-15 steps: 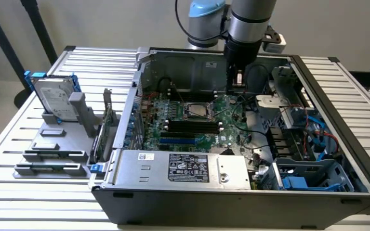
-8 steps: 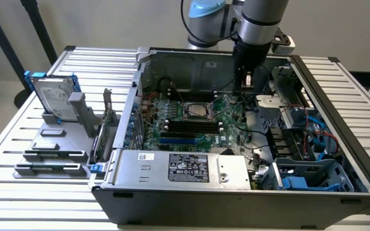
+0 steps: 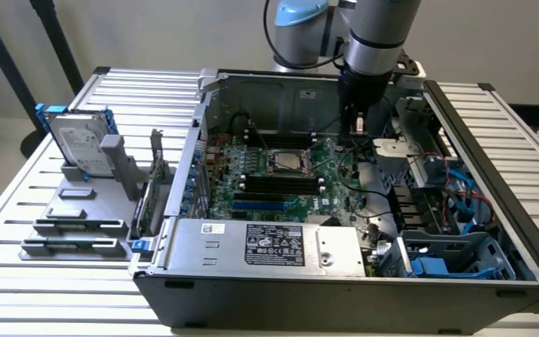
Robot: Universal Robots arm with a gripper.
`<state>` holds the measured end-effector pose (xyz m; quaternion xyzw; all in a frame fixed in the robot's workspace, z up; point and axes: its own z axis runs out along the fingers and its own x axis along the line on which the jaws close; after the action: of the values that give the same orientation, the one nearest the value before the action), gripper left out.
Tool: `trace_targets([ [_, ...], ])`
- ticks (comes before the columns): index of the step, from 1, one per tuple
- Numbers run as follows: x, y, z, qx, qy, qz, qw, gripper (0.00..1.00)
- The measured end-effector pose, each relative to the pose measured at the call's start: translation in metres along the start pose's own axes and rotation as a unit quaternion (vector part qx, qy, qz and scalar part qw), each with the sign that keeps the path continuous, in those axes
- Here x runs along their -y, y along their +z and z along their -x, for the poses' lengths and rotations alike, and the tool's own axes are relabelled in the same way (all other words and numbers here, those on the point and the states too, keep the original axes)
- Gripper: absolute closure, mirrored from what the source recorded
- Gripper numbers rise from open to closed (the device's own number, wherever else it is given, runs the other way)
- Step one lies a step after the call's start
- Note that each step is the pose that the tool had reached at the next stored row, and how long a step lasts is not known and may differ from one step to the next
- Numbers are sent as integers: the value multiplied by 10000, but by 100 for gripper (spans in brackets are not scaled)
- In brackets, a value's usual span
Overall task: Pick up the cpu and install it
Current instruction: 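Close the cpu cover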
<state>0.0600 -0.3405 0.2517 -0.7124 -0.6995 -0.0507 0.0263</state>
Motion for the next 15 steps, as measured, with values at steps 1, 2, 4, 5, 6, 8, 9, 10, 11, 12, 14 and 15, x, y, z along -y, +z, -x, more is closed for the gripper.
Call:
trace_targets([
  [1,1,18,2,0,-8,-1,10000,89],
  [2,1,35,4,0,-15,-2,10000,89],
  [4,2,72,8,-1,-27,-3,10000,89],
  [5,3,90,10,-1,-31,-4,10000,89],
  [6,3,102,11,-1,-35,-6,10000,89],
  [8,3,106,12,-2,-32,-67,10000,89],
  [9,3,107,12,-2,-24,-130,9999,89],
  [10,4,107,12,-3,-18,-189,9998,89],
  [11,3,107,12,-2,-12,-247,9997,89],
  [12,3,107,12,-1,-6,-306,9995,89],
  [14,10,106,12,2,5,-399,9992,89],
  [15,18,105,13,2,10,-438,9990,89],
])
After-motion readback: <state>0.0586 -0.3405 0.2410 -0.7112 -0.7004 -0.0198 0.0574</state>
